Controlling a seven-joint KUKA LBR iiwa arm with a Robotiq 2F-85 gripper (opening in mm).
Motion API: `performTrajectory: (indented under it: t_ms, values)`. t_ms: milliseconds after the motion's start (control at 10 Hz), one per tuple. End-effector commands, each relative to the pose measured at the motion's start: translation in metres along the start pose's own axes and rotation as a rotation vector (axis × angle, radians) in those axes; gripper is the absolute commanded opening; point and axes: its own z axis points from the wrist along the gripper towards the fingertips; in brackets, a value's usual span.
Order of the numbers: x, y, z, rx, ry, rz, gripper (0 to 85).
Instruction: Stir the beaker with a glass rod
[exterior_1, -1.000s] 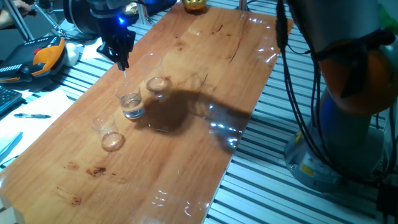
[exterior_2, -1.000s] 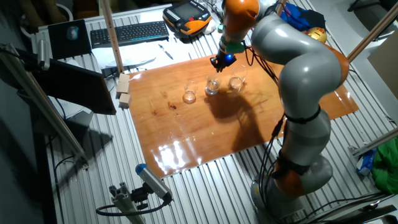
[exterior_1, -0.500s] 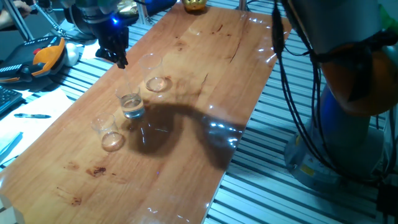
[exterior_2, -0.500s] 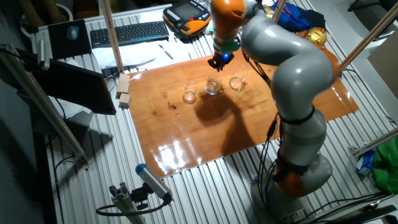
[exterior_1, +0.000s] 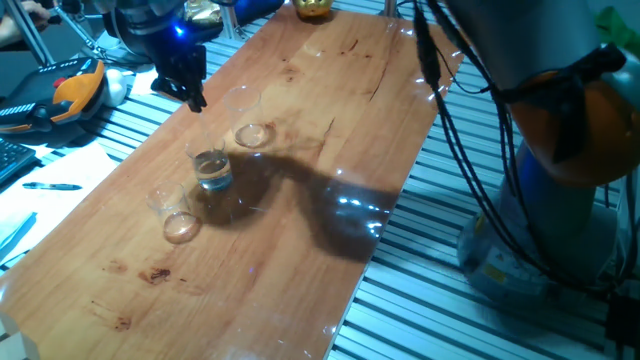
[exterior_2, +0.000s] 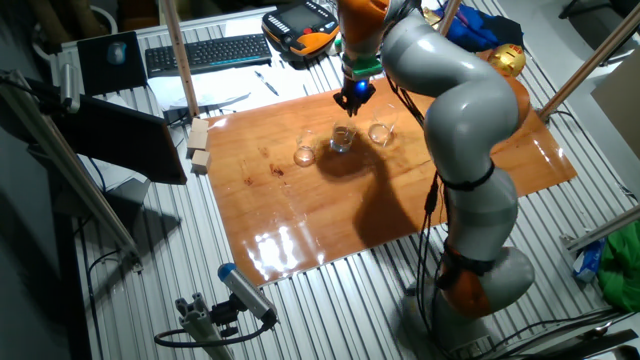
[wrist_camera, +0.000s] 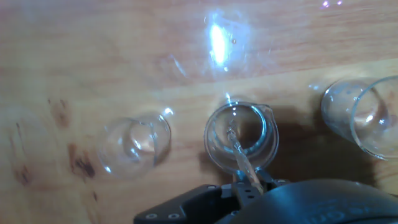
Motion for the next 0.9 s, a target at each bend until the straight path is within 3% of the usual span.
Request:
performTrajectory:
  t_ms: [0, 100, 300, 400, 500, 600, 700, 800]
  values:
    - [0.0, 0.0, 0.001, -0.042, -0.018, 0.036, 0.0]
    - [-0.002, 0.001, 0.003, -0.1, -0.057, 0.081, 0.0]
    - [-0.003, 0.002, 0.004, -0.123, -0.114, 0.135, 0.0]
    - [-0.004, 0.002, 0.005, -0.131, -0.159, 0.149, 0.0]
    - [-0.005, 0.001, 0.003, -0.093, -0.192, 0.122, 0.0]
    - [-0.005, 0.0, -0.001, -0.032, -0.199, 0.072, 0.0]
    - [-0.005, 0.0, -0.005, 0.025, -0.197, 0.018, 0.0]
    - [-0.004, -0.001, -0.007, 0.068, -0.176, -0.026, 0.0]
